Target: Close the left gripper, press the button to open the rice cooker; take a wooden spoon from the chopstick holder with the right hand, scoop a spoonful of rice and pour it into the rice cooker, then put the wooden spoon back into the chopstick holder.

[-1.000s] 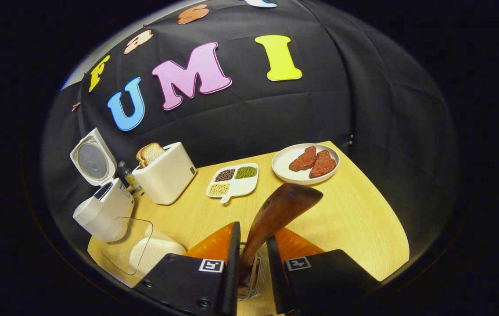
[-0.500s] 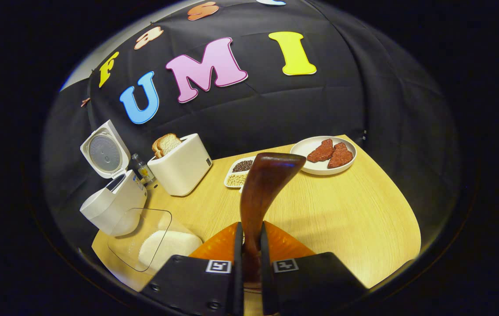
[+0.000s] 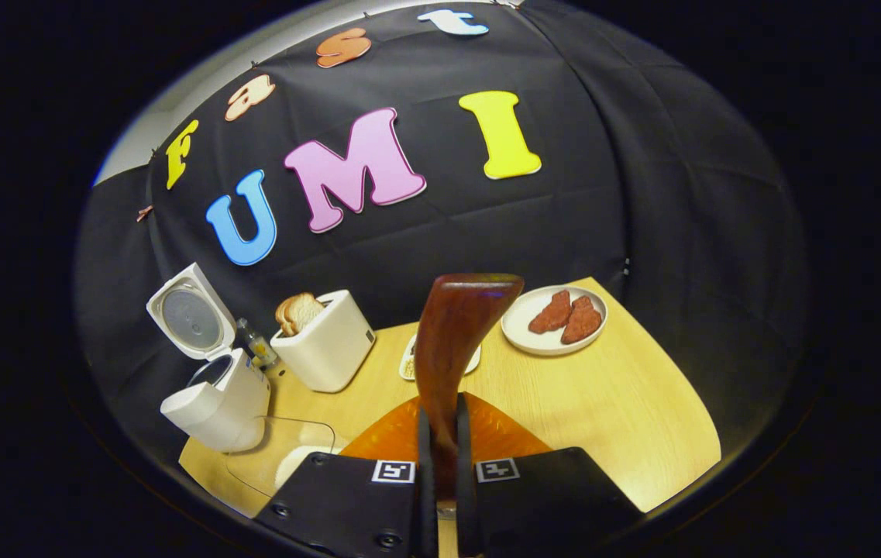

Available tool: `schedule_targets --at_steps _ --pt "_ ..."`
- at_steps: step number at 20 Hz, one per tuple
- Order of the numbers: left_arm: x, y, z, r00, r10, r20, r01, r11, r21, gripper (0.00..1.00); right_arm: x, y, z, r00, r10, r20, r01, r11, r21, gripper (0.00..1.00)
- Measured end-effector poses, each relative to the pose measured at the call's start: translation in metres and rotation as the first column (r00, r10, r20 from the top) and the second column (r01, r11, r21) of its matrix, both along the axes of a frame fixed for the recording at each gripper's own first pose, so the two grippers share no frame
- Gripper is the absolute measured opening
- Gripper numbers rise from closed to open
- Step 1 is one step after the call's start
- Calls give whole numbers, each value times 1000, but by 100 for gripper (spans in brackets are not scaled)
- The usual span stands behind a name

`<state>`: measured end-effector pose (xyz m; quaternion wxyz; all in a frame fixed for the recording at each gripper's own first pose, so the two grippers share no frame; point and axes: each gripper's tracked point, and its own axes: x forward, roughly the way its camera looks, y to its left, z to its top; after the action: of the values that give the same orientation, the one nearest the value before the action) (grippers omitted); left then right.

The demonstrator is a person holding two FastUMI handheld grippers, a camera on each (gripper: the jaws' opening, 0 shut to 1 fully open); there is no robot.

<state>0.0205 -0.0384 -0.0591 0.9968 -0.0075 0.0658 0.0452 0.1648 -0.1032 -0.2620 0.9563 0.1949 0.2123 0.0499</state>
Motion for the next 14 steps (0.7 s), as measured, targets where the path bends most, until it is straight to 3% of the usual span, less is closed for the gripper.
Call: schedule_targets --at_steps 3,7,10,14 --pt "16 12 -6 998 -59 5 59 998 -36 99 -4 27 47 997 -8 73 9 1000 -9 13" --pt "35 38 -17 995 -99 10 99 993 -56 98 -12 95 74 991 57 120 -51 997 -55 13" --pt "45 56 -20 992 -128 22 128 991 -29 98 -19 155 63 984 145 104 -130 982 -139 14" --pt "50 67 -25 986 -164 22 165 986 -24 98 -21 204 10 978 209 17 -195 938 -287 14"
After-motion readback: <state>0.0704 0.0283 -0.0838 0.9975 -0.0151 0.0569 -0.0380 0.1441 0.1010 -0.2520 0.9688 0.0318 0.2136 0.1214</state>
